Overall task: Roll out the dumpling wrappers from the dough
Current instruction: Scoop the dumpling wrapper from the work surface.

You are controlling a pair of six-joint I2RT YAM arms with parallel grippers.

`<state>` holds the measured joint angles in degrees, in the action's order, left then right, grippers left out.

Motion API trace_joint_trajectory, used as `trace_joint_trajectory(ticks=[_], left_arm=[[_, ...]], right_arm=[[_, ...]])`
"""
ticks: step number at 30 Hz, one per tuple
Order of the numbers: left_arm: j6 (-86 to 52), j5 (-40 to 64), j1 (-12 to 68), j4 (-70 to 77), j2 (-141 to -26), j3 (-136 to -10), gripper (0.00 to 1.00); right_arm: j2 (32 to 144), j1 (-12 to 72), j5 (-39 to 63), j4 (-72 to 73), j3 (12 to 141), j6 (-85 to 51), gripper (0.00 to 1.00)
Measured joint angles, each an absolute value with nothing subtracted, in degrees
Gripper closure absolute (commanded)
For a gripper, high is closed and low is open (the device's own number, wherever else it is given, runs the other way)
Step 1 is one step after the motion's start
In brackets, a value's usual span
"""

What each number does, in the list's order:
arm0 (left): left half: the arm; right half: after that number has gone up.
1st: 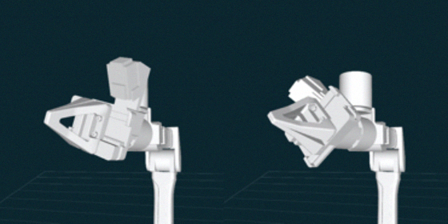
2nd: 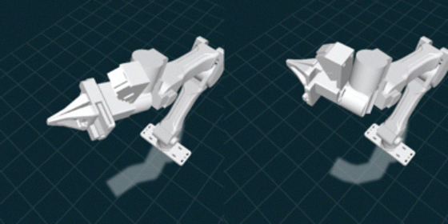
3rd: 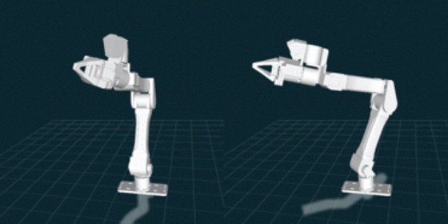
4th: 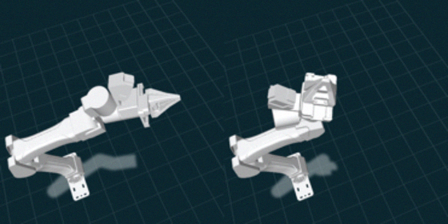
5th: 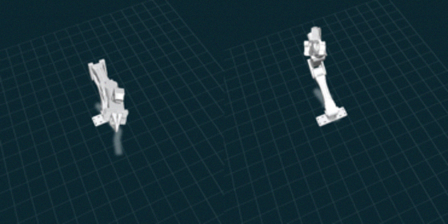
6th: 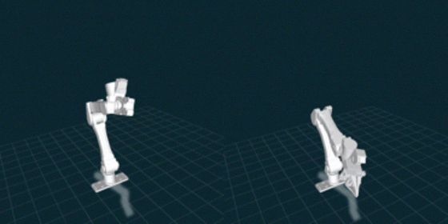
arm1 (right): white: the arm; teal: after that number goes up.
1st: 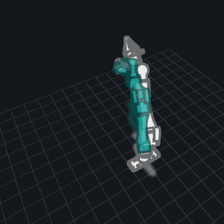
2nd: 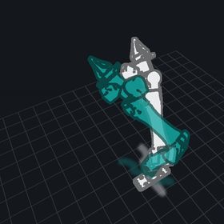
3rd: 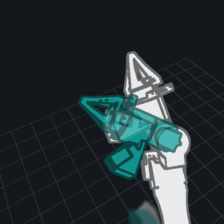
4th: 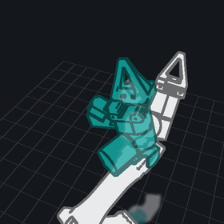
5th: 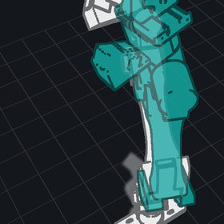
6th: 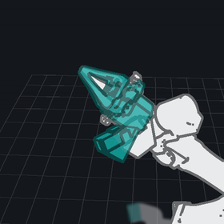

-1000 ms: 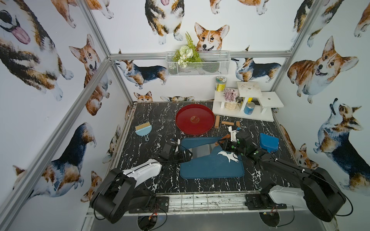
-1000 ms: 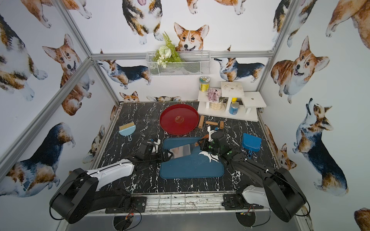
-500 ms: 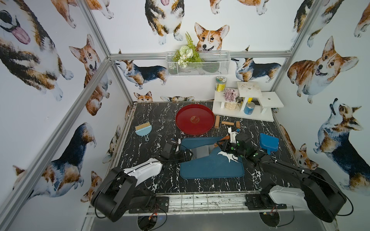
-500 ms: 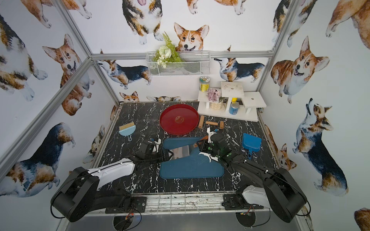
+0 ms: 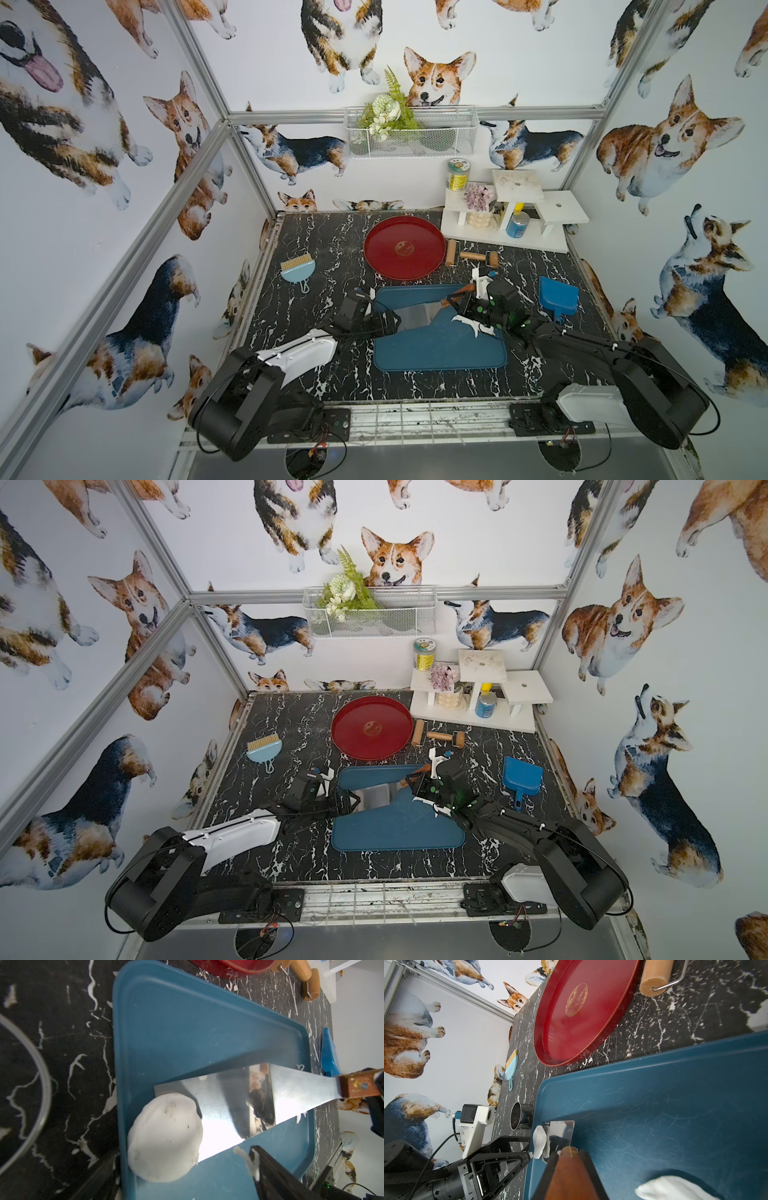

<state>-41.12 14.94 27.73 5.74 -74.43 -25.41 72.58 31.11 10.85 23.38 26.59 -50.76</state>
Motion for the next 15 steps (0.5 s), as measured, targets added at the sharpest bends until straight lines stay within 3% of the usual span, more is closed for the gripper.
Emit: trace_joint_trajectory(ticks=[15], left_arm=[[-42.37, 13.78, 27.77, 6.0, -73.36, -25.1, 0.0]], right_arm=[[69.36, 29.08, 10.83, 24.18, 24.53, -52.47, 1.0]])
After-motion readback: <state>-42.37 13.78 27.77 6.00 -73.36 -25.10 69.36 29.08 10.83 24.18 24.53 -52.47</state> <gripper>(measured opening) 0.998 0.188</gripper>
